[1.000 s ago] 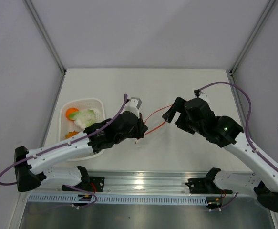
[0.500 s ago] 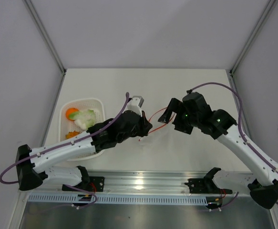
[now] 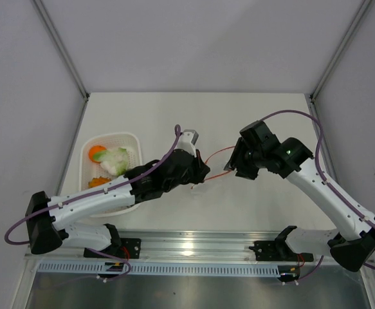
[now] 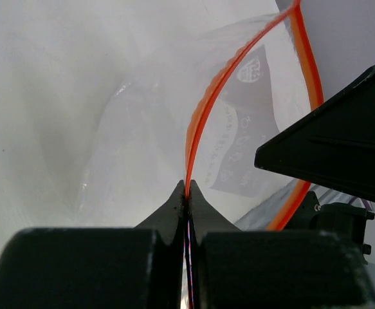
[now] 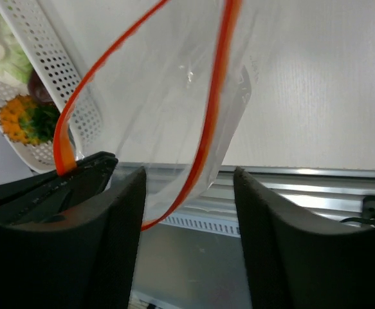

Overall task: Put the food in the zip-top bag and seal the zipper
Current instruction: Open the zipper of the food storage bag.

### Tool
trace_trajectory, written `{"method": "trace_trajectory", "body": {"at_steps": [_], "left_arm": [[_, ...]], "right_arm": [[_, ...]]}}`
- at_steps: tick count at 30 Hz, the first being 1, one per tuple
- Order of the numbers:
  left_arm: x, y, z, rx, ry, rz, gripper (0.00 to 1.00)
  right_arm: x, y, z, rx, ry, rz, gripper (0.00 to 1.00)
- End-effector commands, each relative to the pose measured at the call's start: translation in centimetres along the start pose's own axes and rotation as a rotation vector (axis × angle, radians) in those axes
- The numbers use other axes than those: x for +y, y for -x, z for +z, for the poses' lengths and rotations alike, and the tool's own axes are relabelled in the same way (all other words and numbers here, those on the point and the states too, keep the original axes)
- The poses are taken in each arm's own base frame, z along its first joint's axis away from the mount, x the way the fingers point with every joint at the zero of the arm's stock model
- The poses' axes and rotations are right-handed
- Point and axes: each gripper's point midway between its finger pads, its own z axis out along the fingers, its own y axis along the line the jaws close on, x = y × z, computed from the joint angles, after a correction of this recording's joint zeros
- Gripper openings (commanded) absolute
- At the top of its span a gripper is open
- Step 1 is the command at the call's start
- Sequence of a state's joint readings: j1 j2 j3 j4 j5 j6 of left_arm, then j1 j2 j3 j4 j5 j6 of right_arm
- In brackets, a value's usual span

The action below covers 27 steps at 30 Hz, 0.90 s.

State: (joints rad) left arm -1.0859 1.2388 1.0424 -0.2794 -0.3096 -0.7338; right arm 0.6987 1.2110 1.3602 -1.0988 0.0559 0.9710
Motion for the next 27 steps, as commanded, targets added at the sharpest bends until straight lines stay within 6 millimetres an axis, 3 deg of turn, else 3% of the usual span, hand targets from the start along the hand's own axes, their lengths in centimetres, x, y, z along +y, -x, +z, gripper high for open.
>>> {"method": "trace_trajectory", "body": {"at_steps": [1,3,4,6,7,9,16,23,27], "left_arm": [[-0.9,1.2,0.3,-0.044,-0.031,-0.036,0.01],[-0.9,1.0,0.4,-0.043,-0.032,-0.042,0.01],[-0.8,0.9,0.5,-0.041,-0.032,-0.045,0.01],[-1.2,0.8,0.6,-0.036,-0.049,-0.055,0.01],[-1.3,0.9,0.6,-0.035,-0.056,-0.058,0.01],[-1.8,0.7,0.7,-0.022,-0.076,-0.066,0.01],[-3.8,-1.3,1.8,0.038,-0.188,-0.150,0.01],[-3.1,-3.8,3.6,0.066,-0.200,-0.188,0.01],[-1.8,-4.4,3.2,0.055,-0.180,-0.193,0.10]], "right_arm": [[-0.3,0.9,-0.9,-0.026,-0.022,-0.038,0.47],[-0.5,1.1,-0.8,-0.031,-0.030,-0.054,0.37],[-0.8,1.4,-0.7,-0.043,-0.045,-0.067,0.24],[-1.0,1.8,-0.7,-0.052,-0.058,-0.096,0.13],[-1.0,2.2,-0.9,-0.069,-0.062,-0.116,0.00],[-1.2,2.7,-0.9,-0.079,-0.086,-0.180,0.00],[-1.1,7.6,-3.6,-0.190,-0.246,-0.405,0.00],[-1.3,7.9,-1.1,-0.181,-0.392,-0.579,0.00],[-0.5,6.7,0.8,-0.158,-0.430,-0.662,0.00]]}}
